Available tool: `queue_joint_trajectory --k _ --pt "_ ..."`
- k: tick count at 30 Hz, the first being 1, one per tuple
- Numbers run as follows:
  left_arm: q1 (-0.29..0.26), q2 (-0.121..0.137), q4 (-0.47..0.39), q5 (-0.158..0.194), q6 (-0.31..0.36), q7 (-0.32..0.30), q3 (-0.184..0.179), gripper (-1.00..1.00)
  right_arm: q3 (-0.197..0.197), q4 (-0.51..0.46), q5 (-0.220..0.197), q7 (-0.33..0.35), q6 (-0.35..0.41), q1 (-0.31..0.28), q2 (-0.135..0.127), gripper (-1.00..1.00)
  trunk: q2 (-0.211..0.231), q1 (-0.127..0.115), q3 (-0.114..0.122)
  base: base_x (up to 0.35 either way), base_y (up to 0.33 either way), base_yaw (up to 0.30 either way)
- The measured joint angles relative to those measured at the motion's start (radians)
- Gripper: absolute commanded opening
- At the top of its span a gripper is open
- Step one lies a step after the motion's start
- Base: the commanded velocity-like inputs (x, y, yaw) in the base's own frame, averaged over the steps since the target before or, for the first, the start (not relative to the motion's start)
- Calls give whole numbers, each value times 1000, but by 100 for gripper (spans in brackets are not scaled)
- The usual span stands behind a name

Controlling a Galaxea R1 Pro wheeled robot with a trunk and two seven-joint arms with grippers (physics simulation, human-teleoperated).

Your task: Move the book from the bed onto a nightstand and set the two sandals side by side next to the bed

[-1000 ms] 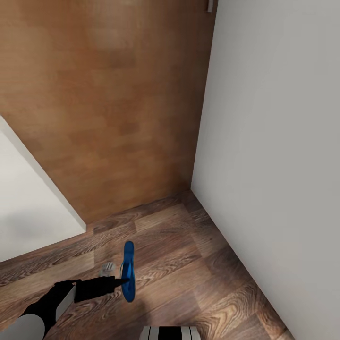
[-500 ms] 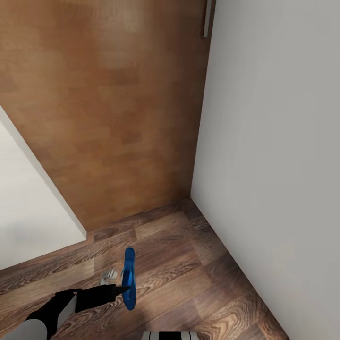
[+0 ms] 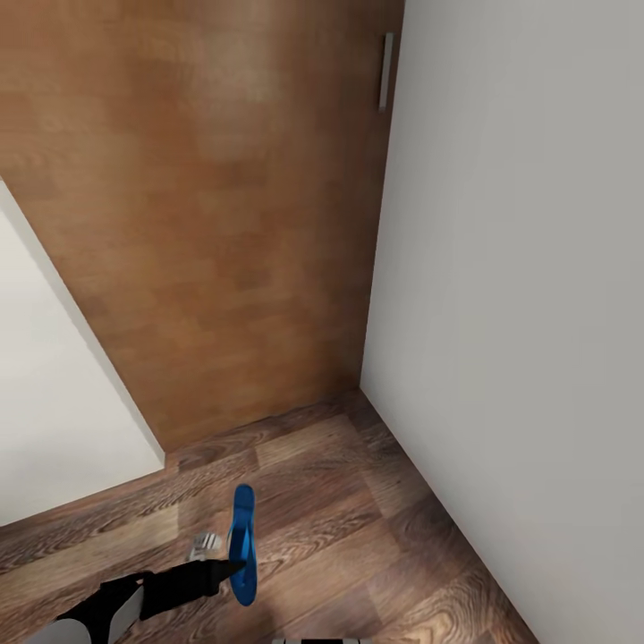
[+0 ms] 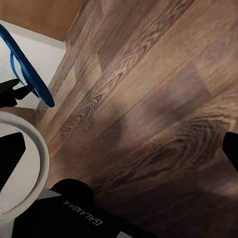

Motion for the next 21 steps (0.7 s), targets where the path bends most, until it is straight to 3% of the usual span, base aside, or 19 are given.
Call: queue_joint_trajectory --k 21 --pt "0 -5 3 2 0 0 -2 -100 -13 3 -4 -10 9 0 0 100 5 -9 81 0 0 0"
